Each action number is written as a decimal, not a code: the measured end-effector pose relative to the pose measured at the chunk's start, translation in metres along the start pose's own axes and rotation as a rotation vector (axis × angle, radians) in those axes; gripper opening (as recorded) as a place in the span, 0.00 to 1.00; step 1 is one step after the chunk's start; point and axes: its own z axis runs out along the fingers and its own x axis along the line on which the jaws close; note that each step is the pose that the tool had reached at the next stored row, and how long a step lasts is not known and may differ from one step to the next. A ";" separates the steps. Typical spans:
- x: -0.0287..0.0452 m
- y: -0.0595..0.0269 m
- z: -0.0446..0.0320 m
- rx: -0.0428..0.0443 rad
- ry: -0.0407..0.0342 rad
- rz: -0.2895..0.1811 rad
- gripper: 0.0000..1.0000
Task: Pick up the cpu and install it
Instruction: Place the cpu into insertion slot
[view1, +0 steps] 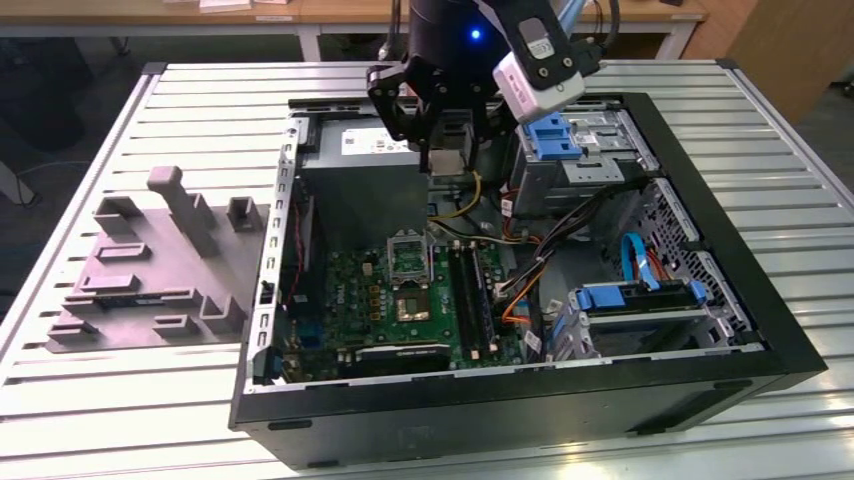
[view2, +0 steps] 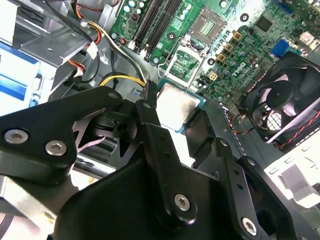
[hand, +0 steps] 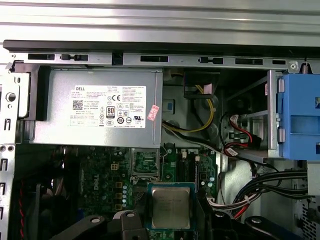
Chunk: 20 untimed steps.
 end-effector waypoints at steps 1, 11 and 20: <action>0.0000 0.0000 0.0000 -0.0001 0.0000 0.000 0.47; 0.0000 -0.0006 0.0016 -0.0001 -0.0001 0.000 0.47; 0.0000 -0.0053 0.0084 0.0006 0.0001 0.000 0.47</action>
